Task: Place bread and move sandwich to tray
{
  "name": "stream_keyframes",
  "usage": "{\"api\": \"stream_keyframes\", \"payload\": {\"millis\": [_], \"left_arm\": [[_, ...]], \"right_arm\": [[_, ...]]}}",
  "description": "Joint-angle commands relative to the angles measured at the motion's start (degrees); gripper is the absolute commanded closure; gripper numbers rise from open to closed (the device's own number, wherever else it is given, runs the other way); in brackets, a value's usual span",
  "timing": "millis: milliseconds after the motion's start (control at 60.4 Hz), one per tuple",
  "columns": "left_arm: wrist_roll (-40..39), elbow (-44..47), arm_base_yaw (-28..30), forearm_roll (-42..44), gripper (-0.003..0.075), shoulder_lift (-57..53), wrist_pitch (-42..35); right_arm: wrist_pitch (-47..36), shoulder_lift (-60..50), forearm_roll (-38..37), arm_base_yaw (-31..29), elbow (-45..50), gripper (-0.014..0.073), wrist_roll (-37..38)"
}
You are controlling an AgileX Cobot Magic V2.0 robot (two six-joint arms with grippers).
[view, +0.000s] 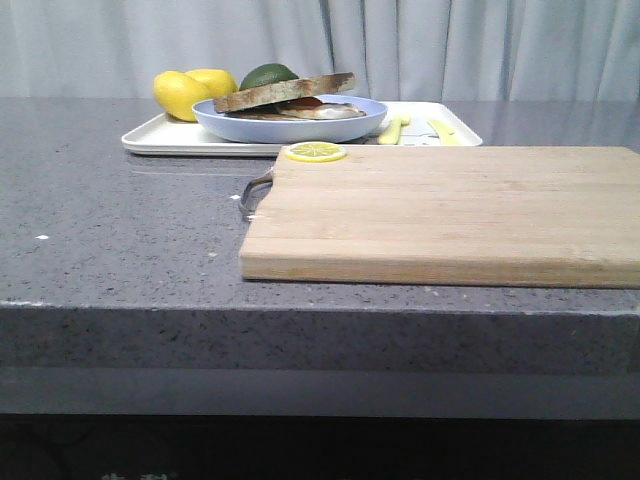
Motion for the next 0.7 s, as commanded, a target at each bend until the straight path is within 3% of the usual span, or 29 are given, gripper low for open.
{"api": "stream_keyframes", "payload": {"millis": [0, 596, 679], "left_arm": [[-0.6, 0.0, 0.0, -0.5, 0.0741, -1.2, -5.0], [-0.6, 0.0, 0.0, -0.5, 0.0741, -1.2, -5.0], [-0.6, 0.0, 0.0, -0.5, 0.0741, -1.2, -5.0]], "right_arm": [[-3.6, 0.0, 0.3, 0.0, -1.7, 0.0654, -0.1], [-4.4, 0.0, 0.3, 0.0, -1.7, 0.0654, -0.1], [-5.6, 0.0, -2.5, 0.0, -1.7, 0.0654, 2.0]]}}
